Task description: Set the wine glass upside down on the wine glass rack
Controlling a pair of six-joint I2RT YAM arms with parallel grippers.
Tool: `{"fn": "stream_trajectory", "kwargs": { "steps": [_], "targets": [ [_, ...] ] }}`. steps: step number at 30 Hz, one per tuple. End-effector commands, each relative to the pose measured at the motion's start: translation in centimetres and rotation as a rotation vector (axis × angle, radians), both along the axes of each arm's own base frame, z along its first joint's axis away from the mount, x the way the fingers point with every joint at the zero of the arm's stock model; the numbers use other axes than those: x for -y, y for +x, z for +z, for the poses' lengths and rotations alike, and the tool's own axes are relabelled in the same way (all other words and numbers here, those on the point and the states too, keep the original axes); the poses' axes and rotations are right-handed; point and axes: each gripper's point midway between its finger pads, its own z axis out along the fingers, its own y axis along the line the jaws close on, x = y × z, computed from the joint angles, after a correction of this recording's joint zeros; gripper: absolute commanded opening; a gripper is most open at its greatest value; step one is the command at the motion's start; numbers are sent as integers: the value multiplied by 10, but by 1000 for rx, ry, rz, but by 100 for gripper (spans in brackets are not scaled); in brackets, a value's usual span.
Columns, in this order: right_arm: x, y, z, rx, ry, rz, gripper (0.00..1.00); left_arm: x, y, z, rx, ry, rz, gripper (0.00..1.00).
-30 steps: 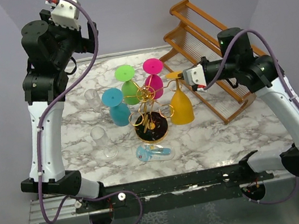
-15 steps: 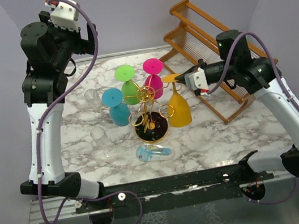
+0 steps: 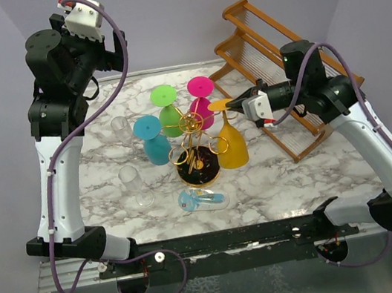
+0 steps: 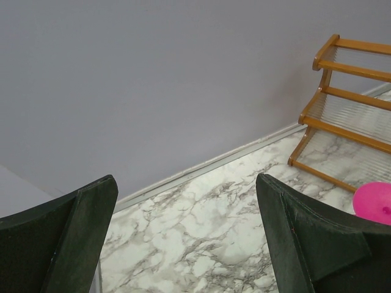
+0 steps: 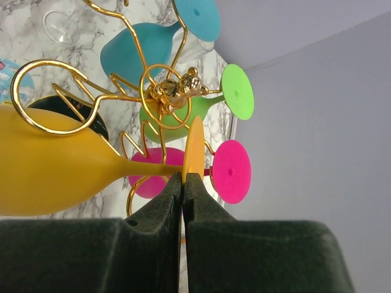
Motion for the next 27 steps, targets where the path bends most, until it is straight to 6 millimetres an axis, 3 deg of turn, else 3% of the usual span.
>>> {"fn": "stream_trajectory", "kwargs": {
  "steps": [1, 27],
  "targets": [
    [-11, 0, 2, 30, 25, 55, 1, -5, -10, 17, 52, -10, 10, 99],
    [-17, 30, -23, 66, -37, -12, 1, -1, -8, 14, 44, -2, -10, 99]
  ]
}}
